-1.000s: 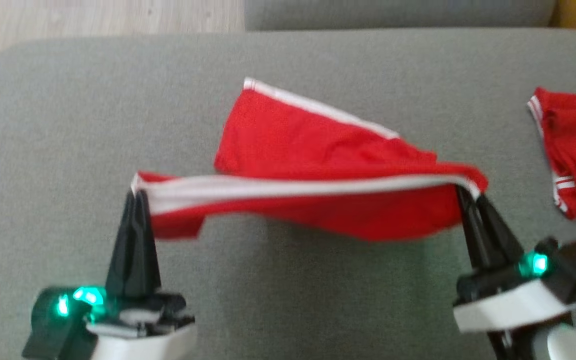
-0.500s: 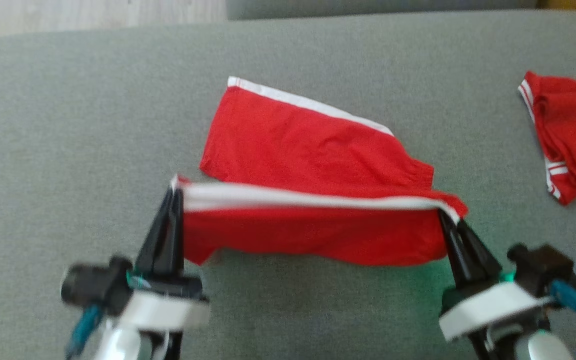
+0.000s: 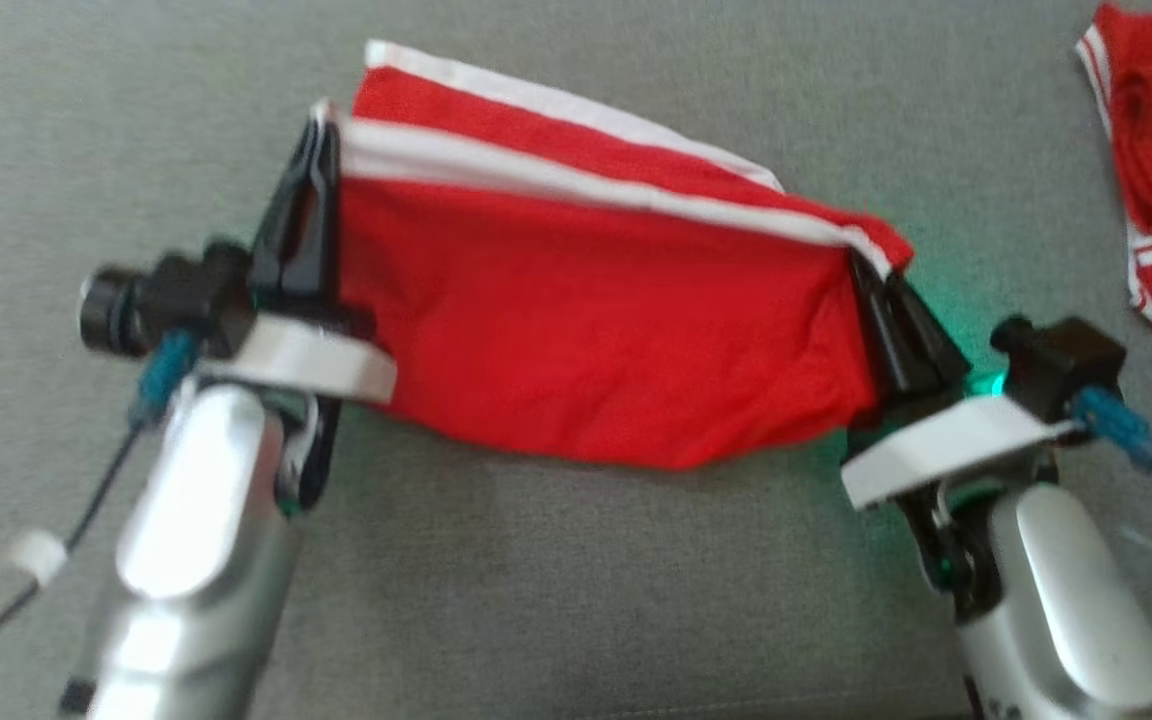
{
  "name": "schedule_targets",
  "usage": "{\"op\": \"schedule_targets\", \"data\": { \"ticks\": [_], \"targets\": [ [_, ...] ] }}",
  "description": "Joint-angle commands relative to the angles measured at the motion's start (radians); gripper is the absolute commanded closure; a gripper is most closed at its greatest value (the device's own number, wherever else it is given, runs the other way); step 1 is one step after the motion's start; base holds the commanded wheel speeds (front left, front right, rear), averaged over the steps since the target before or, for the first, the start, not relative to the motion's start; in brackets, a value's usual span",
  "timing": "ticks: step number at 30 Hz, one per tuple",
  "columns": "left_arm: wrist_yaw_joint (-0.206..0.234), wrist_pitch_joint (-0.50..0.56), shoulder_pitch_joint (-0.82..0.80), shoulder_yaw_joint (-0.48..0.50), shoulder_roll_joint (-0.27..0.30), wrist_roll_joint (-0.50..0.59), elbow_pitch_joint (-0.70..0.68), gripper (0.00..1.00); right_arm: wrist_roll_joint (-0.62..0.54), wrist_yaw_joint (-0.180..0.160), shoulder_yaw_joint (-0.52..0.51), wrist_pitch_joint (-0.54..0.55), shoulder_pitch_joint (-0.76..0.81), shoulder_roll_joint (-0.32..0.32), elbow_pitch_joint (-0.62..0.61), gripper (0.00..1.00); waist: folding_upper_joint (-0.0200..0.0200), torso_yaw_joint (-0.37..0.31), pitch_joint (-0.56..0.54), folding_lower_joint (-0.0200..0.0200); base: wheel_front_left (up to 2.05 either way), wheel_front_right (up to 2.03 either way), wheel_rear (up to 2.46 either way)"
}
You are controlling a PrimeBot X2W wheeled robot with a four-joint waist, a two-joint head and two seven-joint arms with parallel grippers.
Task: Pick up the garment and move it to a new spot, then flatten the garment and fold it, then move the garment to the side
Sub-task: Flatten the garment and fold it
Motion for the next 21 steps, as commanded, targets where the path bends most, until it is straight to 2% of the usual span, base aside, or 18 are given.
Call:
{"op": "schedule_targets", "data": {
  "ticks": [1,9,11,12,13,18,19,20,21],
  "targets": [
    [-0.006,-0.014,-0.069,0.031,0.017,0.009,0.007,1.0,0.01,-0.001,0.03,-0.021,-0.036,0.002,-0.01,1.0,0.0,-0.029,0.057,-0.0004,0.0,0.0,0.0],
    [-0.009,-0.036,-0.215,0.023,0.011,0.023,0.166,1.0,0.016,-0.001,0.058,-0.062,-0.116,0.002,0.073,1.0,0.0,-0.044,0.092,-0.0004,0.0,0.0,0.0],
    [-0.008,-0.041,-0.239,0.022,0.011,0.026,0.199,1.0,0.017,-0.001,0.062,-0.073,-0.128,0.002,0.085,0.56,0.0,-0.047,0.094,-0.0004,0.0,0.0,0.0],
    [-0.008,-0.043,-0.25,0.019,0.011,0.028,0.217,1.0,0.018,-0.001,0.062,-0.078,-0.133,0.002,0.091,0.07,0.0,-0.048,0.095,-0.0004,0.0,0.0,0.0],
    [-0.009,-0.045,-0.26,0.015,0.012,0.032,0.233,1.0,0.016,-0.001,0.062,-0.084,-0.138,0.002,0.096,0.0,0.0,-0.049,0.095,-0.0004,0.0,0.0,0.0],
    [-0.013,-0.052,-0.304,0.001,0.015,0.046,0.299,1.0,0.017,-0.001,0.06,-0.104,-0.149,0.002,0.109,0.0,0.0,-0.054,0.092,-0.0004,0.0,0.0,0.0],
    [-0.012,-0.053,-0.313,-0.004,0.016,0.05,0.316,0.84,0.013,-0.001,0.059,-0.109,-0.15,0.002,0.111,0.0,0.0,-0.055,0.089,-0.0004,0.0,0.0,0.0],
    [-0.011,-0.053,-0.321,-0.007,0.015,0.052,0.334,0.56,0.012,-0.001,0.059,-0.111,-0.149,0.002,0.112,0.0,0.0,-0.056,0.085,-0.0004,0.0,0.0,0.0],
    [-0.012,-0.051,-0.327,-0.009,0.011,0.051,0.351,0.0,0.015,-0.001,0.058,-0.113,-0.147,0.002,0.111,0.0,0.0,-0.057,0.08,-0.0004,0.0,0.0,0.0]
  ]
}}
